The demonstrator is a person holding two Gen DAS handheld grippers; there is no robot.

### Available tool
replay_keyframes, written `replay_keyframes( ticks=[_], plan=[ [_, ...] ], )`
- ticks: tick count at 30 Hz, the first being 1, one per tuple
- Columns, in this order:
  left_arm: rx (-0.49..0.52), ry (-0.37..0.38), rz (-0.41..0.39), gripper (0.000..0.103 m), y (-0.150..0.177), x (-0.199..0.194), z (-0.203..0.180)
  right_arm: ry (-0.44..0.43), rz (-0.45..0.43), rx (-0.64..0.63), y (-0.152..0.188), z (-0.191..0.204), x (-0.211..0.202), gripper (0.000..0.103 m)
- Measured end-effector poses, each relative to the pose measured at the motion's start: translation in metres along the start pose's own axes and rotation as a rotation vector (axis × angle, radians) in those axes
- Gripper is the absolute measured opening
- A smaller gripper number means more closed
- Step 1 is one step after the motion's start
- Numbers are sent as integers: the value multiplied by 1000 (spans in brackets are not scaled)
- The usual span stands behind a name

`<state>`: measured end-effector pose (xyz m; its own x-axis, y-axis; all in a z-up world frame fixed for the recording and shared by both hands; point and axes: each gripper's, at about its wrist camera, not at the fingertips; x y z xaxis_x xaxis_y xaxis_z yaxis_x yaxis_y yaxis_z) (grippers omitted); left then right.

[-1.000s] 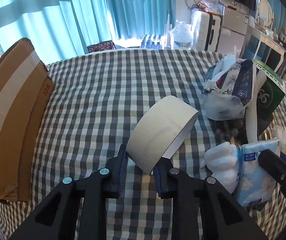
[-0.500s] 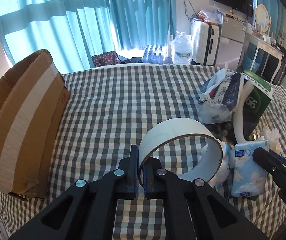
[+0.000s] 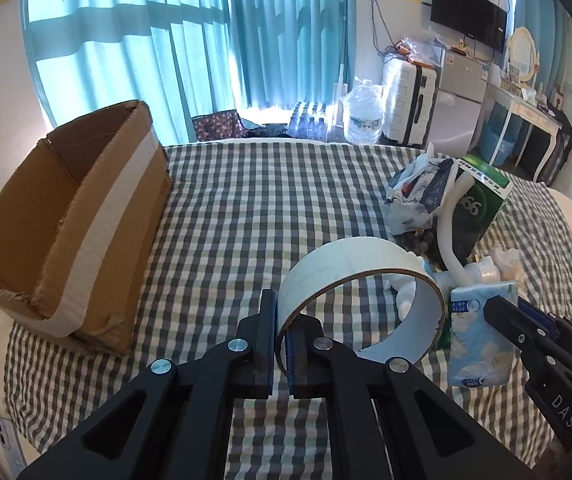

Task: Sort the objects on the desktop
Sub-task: 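Carry the tape roll and tissue pack into the cardboard box and release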

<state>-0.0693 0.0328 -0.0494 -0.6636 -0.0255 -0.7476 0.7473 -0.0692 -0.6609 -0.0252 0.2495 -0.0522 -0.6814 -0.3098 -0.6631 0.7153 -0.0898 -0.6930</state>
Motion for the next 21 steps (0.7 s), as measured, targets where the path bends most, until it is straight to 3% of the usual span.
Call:
replay_keyframes(
  ticks=[12, 21],
  plan=[
    [-65, -28, -36, 4, 5, -55, 50, -34, -36, -74, 5, 67, -43, 20],
    [-118, -54, -97, 4, -20, -94, 97, -70, -72, -181, -16, 131, -66, 20]
  ],
)
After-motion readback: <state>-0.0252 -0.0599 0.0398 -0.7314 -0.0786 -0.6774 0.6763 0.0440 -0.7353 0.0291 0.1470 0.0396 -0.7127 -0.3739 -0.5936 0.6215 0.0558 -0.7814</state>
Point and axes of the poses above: each gripper's, at about its wrist camera, not at the fingertips, and x roughly the way its jaws point, z to its left, y to its underside, and after that the axes turned 1 degree about -y, right-handed
